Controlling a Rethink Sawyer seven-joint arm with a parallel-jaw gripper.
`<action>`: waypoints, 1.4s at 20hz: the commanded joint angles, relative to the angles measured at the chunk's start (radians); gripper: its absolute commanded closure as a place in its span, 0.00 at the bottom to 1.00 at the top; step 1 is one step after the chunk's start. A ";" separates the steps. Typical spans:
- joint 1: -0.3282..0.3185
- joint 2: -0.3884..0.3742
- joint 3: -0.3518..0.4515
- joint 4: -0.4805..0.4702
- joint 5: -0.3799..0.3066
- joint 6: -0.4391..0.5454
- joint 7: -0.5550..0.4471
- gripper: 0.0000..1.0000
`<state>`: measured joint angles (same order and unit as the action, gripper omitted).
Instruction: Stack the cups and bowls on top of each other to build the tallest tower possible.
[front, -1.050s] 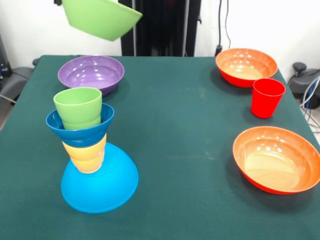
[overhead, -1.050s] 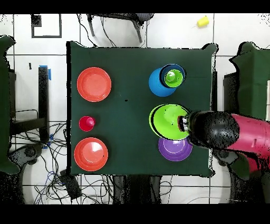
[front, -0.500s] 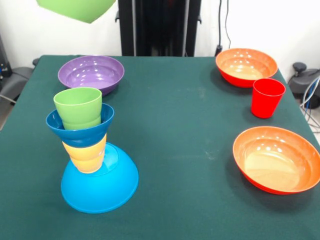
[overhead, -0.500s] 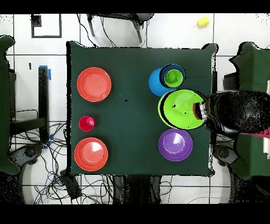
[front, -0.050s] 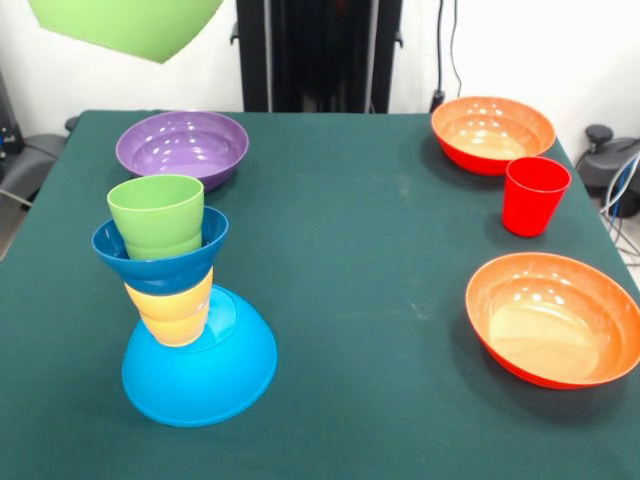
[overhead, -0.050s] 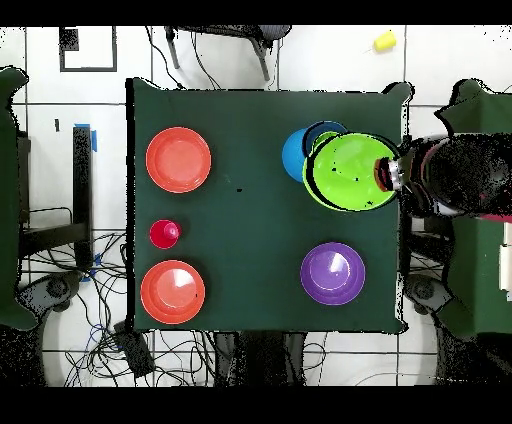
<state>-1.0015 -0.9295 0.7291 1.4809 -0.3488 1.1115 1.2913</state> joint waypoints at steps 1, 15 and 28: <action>-0.004 0.138 0.058 -0.065 -0.014 0.027 -0.249 1.00; -0.105 0.205 0.153 0.011 0.118 -0.006 -0.162 1.00; -0.147 0.247 0.195 0.042 0.085 -0.006 -0.175 1.00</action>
<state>-1.1810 -0.7317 0.8841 1.4512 -0.2412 1.1112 1.2913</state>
